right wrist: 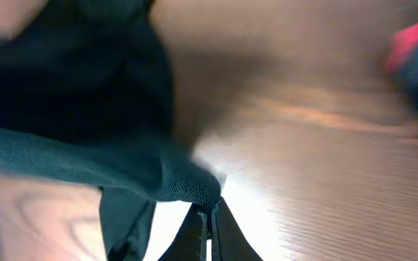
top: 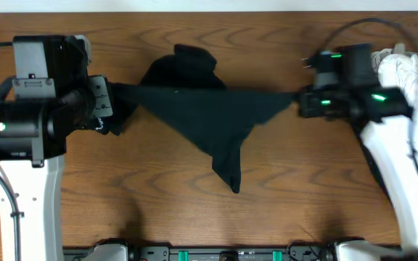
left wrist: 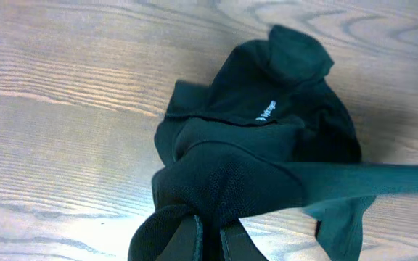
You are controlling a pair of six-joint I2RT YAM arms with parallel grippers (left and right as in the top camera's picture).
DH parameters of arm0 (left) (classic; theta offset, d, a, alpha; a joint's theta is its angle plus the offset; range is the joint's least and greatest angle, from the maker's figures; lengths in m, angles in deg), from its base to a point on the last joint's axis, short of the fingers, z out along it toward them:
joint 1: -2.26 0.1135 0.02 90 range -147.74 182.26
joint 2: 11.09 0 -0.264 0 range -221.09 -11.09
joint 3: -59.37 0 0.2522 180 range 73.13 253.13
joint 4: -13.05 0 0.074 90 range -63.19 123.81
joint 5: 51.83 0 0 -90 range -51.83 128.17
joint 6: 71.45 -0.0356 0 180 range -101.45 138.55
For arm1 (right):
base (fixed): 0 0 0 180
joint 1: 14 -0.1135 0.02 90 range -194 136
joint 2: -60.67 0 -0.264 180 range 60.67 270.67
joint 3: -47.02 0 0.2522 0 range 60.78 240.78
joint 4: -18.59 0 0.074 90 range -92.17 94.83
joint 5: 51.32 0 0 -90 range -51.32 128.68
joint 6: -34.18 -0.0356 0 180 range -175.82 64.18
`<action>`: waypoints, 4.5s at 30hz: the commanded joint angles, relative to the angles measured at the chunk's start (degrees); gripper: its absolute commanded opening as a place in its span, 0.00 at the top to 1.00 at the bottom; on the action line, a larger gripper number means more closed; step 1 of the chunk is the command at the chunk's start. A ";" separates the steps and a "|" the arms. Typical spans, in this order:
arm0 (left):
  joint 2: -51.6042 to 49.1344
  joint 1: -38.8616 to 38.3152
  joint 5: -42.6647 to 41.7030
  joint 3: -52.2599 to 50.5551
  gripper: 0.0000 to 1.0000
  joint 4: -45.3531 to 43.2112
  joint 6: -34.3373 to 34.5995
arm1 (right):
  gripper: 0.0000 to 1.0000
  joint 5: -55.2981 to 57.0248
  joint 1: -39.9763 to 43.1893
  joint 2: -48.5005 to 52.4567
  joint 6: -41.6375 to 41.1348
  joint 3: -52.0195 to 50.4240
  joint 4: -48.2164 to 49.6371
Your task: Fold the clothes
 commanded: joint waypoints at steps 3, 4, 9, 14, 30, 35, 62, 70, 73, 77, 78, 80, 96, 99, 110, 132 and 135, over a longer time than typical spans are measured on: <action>2.56 -0.02 -1.22 1.95 0.94 -0.33 -0.98 | 0.99 -2.16 7.15 -6.01 0.17 0.46 1.05; 3.39 -0.22 -2.12 2.40 0.94 -0.94 -1.09 | 0.99 -3.02 8.17 -7.06 0.17 0.48 1.81; 6.54 -1.86 -2.80 8.63 0.94 -1.44 -2.25 | 0.99 -10.01 10.71 -11.37 0.20 2.80 5.55; 8.44 -3.76 -2.82 19.17 0.94 0.09 -2.64 | 0.99 -11.47 10.75 -13.86 -0.02 11.80 4.09; 4.83 -4.79 -2.58 33.46 0.94 20.90 -9.73 | 0.99 -9.46 10.75 -13.22 -1.60 33.42 -4.63; -0.63 -4.76 -2.60 33.48 0.94 20.76 -9.75 | 0.99 -9.66 10.49 -10.43 -1.99 33.42 -5.51; 6.84 -4.79 -2.97 33.59 0.94 21.07 -9.77 | 0.99 -6.10 10.49 -17.38 -1.97 35.71 -14.29; 5.60 -4.79 -2.97 34.23 0.94 21.29 -9.70 | 0.99 -4.46 10.49 -19.15 -2.47 36.17 -18.69; 1.68 -4.76 -2.25 34.23 0.94 20.00 -9.75 | 0.99 -4.48 10.49 -17.00 -3.72 36.17 -19.58; -7.13 -4.76 -0.76 34.23 0.94 17.27 -9.77 | 0.99 -4.46 10.49 -11.30 -4.57 36.17 -20.15; -10.10 -4.76 -0.81 34.23 0.94 16.28 -10.03 | 0.99 -4.46 10.49 -9.60 -4.59 36.17 -20.06; -15.93 -4.76 -0.83 34.23 0.94 14.05 -10.43 | 0.99 -4.50 10.49 -5.09 -5.07 36.17 -19.39; -49.27 -4.04 -4.07 34.23 0.22 -10.82 -13.75 | 0.50 -5.84 10.45 32.46 -9.03 36.17 6.64; -46.95 -3.08 -0.76 34.29 0.16 -7.08 -13.79 | 0.49 -7.58 11.87 32.30 -6.86 36.17 2.93; -34.73 -0.79 1.09 34.27 0.01 10.86 -12.66 | 0.48 -8.39 10.32 27.50 3.58 36.17 -15.80; -34.93 14.05 -20.87 -2.84 0.04 -0.57 -7.58 | 0.42 -0.85 -6.32 28.61 -0.24 27.02 -18.84; -34.93 14.05 -22.86 -9.64 0.04 -6.97 -7.63 | 0.41 -0.92 -6.45 28.61 -1.55 22.71 -16.04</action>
